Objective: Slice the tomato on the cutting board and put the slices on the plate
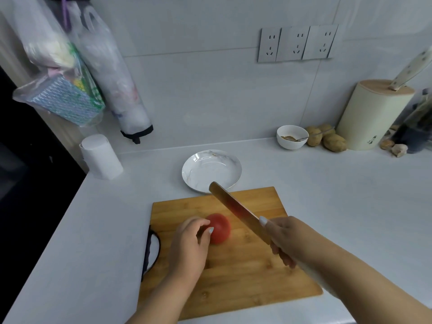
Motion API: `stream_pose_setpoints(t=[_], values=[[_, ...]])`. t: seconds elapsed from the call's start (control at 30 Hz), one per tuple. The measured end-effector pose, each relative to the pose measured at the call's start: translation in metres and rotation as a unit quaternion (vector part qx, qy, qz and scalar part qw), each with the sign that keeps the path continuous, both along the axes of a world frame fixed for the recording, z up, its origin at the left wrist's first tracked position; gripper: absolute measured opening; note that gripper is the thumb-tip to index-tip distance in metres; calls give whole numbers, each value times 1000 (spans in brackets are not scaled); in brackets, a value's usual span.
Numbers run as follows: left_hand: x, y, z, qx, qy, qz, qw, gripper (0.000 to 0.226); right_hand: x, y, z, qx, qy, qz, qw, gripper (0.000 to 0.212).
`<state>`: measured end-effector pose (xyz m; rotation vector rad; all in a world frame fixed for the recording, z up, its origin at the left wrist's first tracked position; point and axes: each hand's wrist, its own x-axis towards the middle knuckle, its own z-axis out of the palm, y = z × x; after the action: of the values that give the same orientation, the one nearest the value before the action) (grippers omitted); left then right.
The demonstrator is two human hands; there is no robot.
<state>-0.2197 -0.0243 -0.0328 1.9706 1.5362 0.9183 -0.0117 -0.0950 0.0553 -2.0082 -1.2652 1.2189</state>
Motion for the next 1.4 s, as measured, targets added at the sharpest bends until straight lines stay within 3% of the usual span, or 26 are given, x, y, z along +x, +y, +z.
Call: stream_pose_setpoints(t=[0.3, 1.4], values=[[8, 13, -1, 32, 25, -44, 998, 10, -14, 17, 9, -45, -39, 53, 997, 60], [10, 23, 0, 14, 39, -44, 998, 4, -5, 29, 24, -94, -78, 125, 985, 57]])
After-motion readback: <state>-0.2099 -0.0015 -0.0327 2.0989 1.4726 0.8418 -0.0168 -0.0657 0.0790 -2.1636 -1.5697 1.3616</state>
